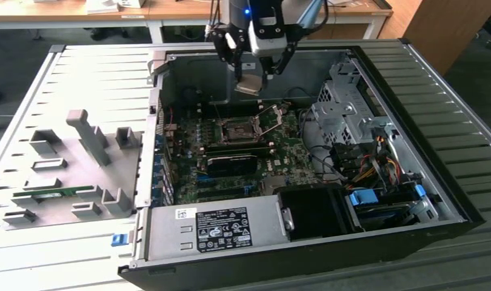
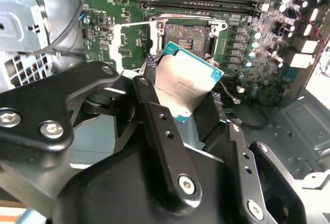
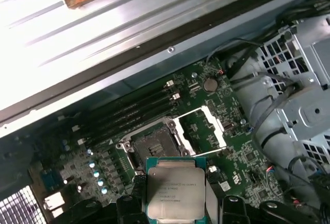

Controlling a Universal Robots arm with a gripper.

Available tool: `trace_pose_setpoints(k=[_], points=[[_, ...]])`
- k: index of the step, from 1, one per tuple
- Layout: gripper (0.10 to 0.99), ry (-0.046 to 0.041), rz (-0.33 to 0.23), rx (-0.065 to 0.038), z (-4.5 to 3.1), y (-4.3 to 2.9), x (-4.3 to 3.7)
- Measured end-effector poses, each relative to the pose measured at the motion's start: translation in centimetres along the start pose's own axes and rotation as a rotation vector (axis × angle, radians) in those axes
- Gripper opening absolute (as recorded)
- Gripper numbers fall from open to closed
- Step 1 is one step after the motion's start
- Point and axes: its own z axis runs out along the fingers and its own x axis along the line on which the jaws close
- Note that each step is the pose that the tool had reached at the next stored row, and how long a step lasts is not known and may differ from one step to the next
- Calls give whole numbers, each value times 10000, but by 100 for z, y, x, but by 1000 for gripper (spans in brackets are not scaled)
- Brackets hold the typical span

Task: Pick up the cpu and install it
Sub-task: 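Place the cpu into insertion slot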

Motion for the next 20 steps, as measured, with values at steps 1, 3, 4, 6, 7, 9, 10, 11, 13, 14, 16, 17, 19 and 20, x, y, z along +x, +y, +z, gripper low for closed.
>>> trace_pose_setpoints(k=[1, 3, 4, 6, 7, 9, 10, 11, 13, 14, 16, 17, 19, 20], points=[[541, -7, 128, 2, 2, 0, 0], [541, -20, 378, 8, 4, 0, 0], [541, -26, 494, 9, 6, 0, 0], [541, -38, 716, 14, 9, 0, 0], [541, -44, 833, 17, 10, 0, 1], [541, -56, 1060, 22, 12, 0, 1], [541, -62, 1177, 23, 14, 0, 1], [541, -68, 1294, 25, 15, 0, 1], [541, -100, 1894, 41, 20, 2, 2], [541, -117, 2188, 49, 22, 2, 2], [541, -129, 2411, 55, 24, 2, 2], [541, -136, 2525, 57, 25, 3, 2], [541, -148, 2753, 63, 26, 3, 3], [541, -154, 2873, 66, 27, 3, 3]])
